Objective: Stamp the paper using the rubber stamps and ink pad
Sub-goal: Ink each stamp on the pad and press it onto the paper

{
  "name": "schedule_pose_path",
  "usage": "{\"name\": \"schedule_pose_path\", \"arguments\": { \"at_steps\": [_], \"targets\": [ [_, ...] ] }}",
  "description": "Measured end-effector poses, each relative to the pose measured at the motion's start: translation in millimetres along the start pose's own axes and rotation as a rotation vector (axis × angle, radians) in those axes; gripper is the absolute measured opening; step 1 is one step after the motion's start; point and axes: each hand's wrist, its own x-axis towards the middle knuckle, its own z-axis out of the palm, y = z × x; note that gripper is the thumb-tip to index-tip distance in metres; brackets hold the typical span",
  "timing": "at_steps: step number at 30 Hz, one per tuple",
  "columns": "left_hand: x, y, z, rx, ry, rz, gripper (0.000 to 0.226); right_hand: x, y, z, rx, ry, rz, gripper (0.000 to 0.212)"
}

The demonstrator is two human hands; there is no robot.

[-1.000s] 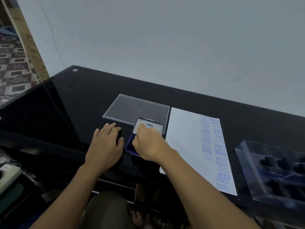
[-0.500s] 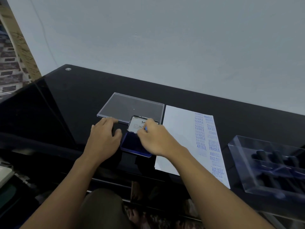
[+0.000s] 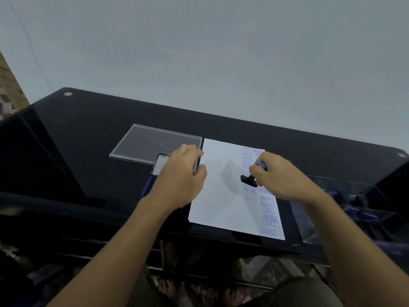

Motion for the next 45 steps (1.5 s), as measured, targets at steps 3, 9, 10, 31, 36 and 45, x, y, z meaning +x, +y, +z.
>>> {"name": "schedule_pose_path", "arguments": {
  "at_steps": [3, 9, 10, 31, 36, 45],
  "targets": [
    [-1, 14, 21, -0.026, -0.037, 0.018, 0.034, -7, 13, -4, -0.005, -0.020, 0.016, 0.024],
    [-4, 31, 54, 0.034, -0.256, 0.007, 0.045, -15, 31, 11, -0.104, -0.076, 0.021, 0.020],
    [-5, 31, 59, 0.057, -0.290, 0.004, 0.047, -15, 33, 14, -0.115, -0.086, 0.019, 0.020],
    [-14, 17, 88, 0.174, -0.392, 0.033, 0.049, -15, 27, 34, -0.281, -0.168, 0.004, 0.014],
    [-16, 16, 90, 0.162, -0.389, 0.036, 0.047, -13, 28, 37, -0.272, -0.145, 0.018, 0.015],
    [-17, 12, 93, 0.175, -0.365, 0.052, 0.048, -12, 35, 52, -0.285, -0.090, 0.013, 0.020]
  ]
}}
